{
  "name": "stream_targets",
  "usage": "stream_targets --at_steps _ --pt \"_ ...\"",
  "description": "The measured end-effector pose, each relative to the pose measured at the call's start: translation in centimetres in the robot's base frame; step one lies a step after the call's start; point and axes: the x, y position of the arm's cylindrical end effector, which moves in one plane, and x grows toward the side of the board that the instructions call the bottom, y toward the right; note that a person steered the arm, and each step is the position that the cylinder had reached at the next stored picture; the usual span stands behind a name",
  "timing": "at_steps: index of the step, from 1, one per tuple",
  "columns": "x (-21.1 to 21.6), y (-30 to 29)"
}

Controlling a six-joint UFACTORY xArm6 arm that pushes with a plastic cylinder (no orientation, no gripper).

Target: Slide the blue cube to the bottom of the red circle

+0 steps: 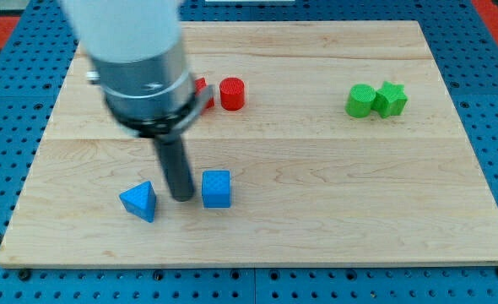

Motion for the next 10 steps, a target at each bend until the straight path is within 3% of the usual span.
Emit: stream_targets --at_steps 1,2,4,5,6,7,9,10 --pt "2.3 0.0" --pt "2.2 6.6" --pt "-2.5 8.8" --pt "-3.4 13.2" --pt "-4.6 12.9" --pt "-5.2 6.2" --pt "-5.2 7.1" --pt "-8.1 5.4"
